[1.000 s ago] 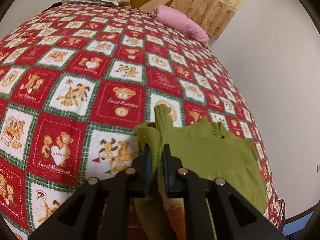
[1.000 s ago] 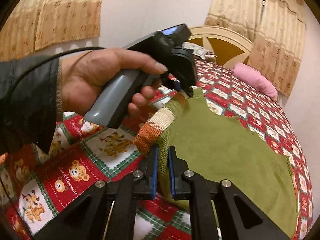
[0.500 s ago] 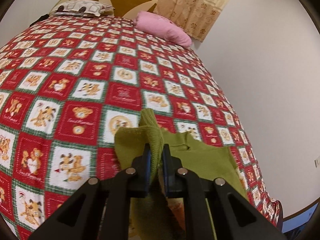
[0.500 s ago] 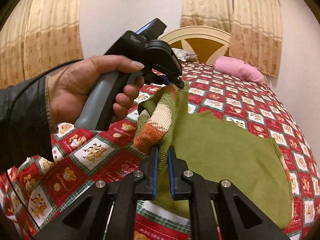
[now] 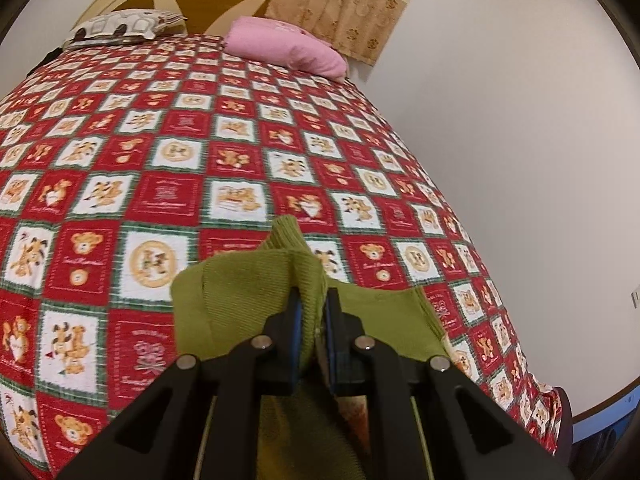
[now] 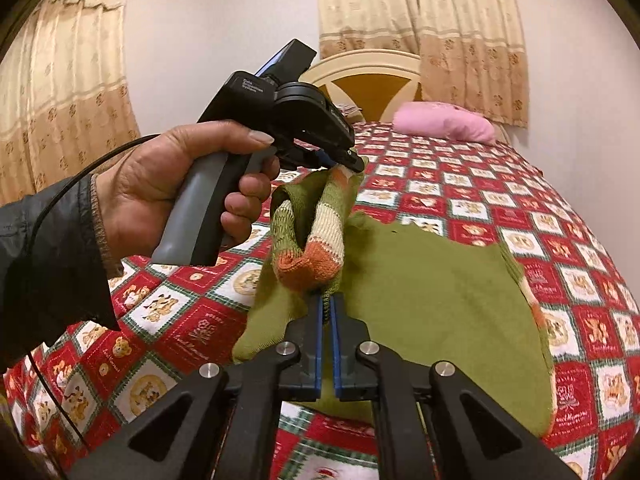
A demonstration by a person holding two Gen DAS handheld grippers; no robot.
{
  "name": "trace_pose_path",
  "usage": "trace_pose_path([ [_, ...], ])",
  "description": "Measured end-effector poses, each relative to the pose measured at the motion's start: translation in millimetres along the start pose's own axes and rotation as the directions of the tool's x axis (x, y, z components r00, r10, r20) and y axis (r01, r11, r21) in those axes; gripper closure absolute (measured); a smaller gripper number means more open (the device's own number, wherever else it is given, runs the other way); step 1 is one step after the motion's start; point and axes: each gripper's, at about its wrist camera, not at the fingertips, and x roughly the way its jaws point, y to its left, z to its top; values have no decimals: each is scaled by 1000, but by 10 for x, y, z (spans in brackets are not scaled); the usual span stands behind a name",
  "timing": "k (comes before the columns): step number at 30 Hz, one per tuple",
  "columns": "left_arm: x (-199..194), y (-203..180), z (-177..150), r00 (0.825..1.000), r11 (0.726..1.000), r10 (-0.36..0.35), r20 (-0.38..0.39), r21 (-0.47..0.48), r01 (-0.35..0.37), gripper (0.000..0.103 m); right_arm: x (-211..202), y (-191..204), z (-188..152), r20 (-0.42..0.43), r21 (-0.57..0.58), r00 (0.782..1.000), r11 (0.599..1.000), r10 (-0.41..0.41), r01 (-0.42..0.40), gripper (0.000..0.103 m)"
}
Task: Fold small clothes
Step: 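Lift the gripped edge with both grippers and fold it over the sweater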
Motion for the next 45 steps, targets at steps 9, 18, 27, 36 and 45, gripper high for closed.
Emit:
trace_pose_path([
  [9, 171, -373, 31, 999, 999, -23, -22, 47, 24, 92, -140, -334, -46, 10, 67, 1000, 998, -18, 18, 101],
  [18, 364, -753, 11, 997, 994, -57, -50, 88, 61, 92, -320, -681, -171, 2, 139, 999, 989, -45, 44, 101],
  [27, 634, -1123, -52, 994, 989, -65, -87, 125, 76, 92, -529, -998, -310, 0, 209, 996, 973, -95, 93, 103],
  [36, 914, -1240, -182, 990, 988, -31, -135, 149, 51, 93, -517, -1498, -531, -66, 369, 998, 929, 14, 12, 97],
  [45, 910, -1284, -173, 991, 984, -17, -134, 175, 41, 93, -101, -1527, -379, -59, 410, 987, 905, 151, -113, 46],
])
